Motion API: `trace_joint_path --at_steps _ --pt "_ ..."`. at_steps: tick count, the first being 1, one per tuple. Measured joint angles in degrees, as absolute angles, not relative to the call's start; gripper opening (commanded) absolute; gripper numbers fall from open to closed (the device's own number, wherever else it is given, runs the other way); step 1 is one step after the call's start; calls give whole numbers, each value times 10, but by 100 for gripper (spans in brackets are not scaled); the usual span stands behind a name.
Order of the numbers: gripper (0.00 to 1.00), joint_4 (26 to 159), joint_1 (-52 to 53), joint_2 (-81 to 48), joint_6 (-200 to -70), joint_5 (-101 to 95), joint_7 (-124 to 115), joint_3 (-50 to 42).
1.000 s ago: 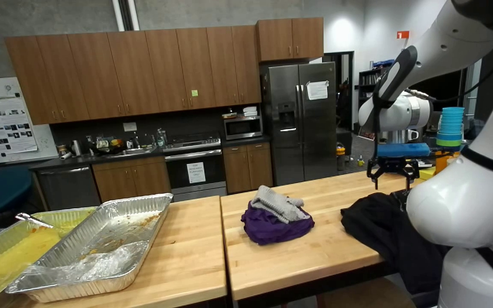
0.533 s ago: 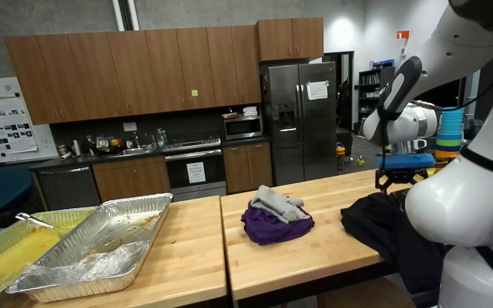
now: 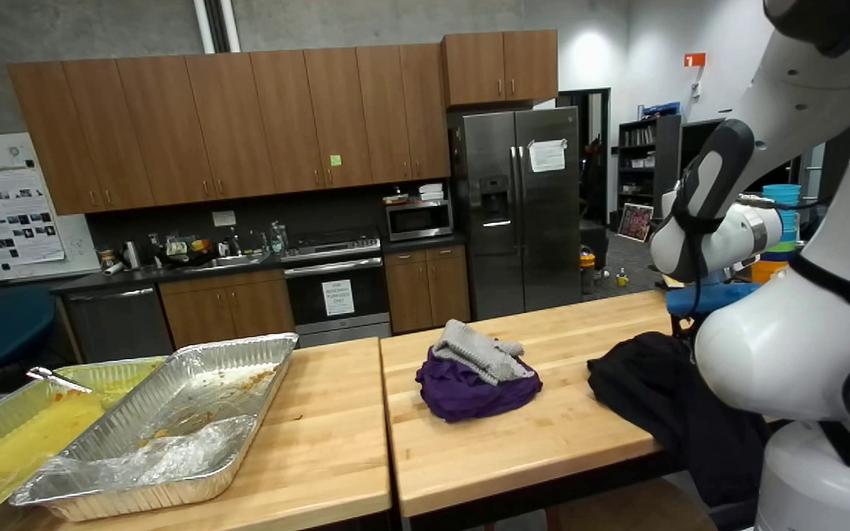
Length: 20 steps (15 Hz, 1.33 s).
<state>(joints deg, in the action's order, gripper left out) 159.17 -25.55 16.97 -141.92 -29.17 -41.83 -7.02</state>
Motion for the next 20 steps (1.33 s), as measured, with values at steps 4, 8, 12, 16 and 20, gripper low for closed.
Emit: trace_joint_path --at_steps 4,8,12,16,20 --pt "100 1593 -259 126 -1484 -289 -461 -76" --pt "100 1594 -252 55 -1590 -229 -470 -93" --pt "100 1594 -224 -4 -1692 -131 -439 -108" --pt "100 1591 -189 -14 -1738 11 -364 -106" --pt "100 1572 -183 -23 -1748 120 -302 -67"
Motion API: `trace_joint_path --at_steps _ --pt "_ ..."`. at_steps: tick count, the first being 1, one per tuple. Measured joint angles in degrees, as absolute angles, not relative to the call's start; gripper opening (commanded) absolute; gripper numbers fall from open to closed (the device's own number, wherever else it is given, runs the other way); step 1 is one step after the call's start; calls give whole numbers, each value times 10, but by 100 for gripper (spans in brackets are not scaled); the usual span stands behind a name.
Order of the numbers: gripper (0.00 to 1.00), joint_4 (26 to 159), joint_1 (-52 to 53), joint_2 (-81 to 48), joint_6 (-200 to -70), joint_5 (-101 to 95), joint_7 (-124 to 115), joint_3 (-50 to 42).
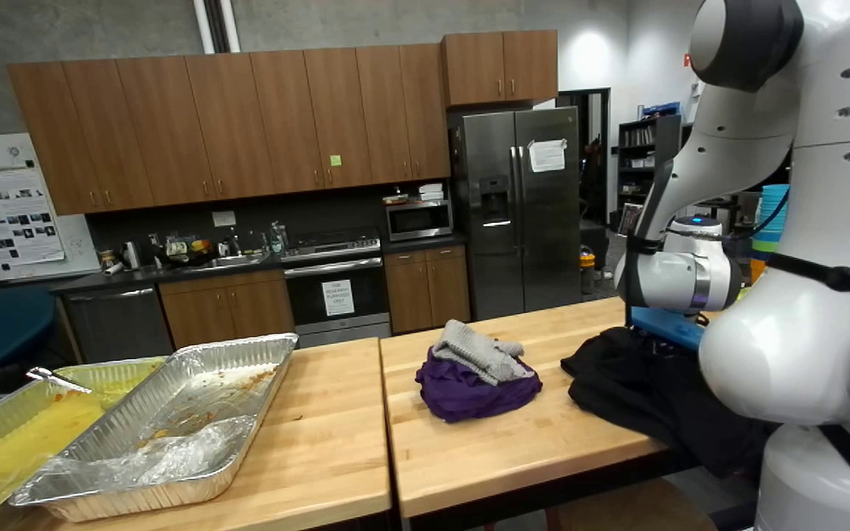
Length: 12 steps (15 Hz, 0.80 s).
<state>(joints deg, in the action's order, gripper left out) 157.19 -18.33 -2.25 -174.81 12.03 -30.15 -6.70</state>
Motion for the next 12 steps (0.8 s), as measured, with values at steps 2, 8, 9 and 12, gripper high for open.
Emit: trace_joint_path --at_steps 2,8,9,12 --pt "100 1556 -183 -30 -1748 156 -275 -53" --pt "100 1507 -190 -60 -1748 208 -218 -36" --pt "100 1501 -192 -65 -1748 211 -213 -34" --pt "100 1484 -202 -78 -1748 212 -200 -34"
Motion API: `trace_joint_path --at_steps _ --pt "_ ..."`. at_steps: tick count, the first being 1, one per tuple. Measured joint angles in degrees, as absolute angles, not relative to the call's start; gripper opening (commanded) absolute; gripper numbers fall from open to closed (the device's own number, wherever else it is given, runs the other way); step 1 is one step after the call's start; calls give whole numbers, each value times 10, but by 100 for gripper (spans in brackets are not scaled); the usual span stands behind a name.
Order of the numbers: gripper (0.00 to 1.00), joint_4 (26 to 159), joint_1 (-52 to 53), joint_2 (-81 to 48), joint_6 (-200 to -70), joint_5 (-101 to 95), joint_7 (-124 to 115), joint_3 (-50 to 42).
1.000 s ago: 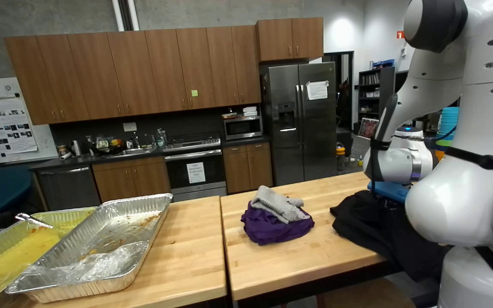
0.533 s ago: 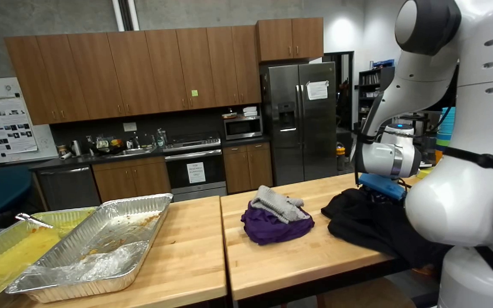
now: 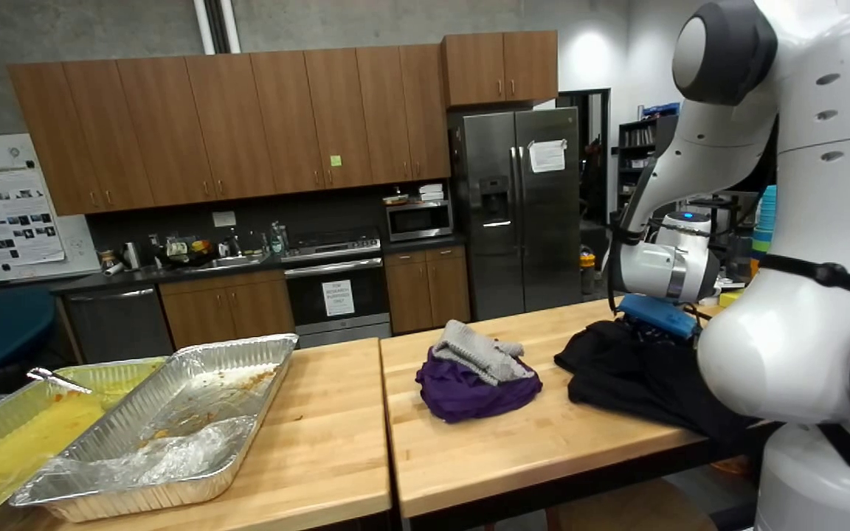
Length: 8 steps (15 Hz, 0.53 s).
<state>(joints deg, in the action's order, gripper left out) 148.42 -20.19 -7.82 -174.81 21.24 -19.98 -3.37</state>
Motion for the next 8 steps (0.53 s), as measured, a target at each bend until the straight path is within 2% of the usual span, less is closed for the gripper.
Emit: trace_joint_path --at_steps 8 --pt "100 1447 -226 -104 -1748 186 -185 -65"
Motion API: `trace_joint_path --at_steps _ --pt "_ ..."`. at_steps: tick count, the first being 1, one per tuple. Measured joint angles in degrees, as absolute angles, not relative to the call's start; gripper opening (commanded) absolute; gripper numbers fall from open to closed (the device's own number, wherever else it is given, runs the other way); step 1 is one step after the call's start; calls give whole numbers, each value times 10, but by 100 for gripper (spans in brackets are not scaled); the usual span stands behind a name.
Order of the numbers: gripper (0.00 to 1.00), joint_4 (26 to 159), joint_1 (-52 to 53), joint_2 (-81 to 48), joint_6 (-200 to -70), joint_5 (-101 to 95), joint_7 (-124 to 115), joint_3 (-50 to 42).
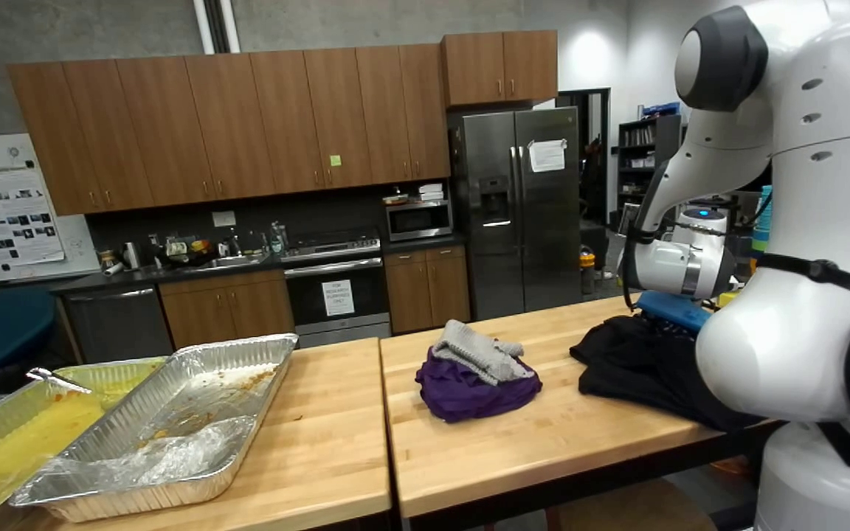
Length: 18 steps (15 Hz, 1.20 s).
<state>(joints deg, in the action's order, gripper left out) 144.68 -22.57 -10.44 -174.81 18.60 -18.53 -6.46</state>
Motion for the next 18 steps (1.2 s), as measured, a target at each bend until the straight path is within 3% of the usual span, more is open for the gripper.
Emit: trace_joint_path --at_steps 18 --pt "100 1353 -176 -166 -1748 135 -177 -194"
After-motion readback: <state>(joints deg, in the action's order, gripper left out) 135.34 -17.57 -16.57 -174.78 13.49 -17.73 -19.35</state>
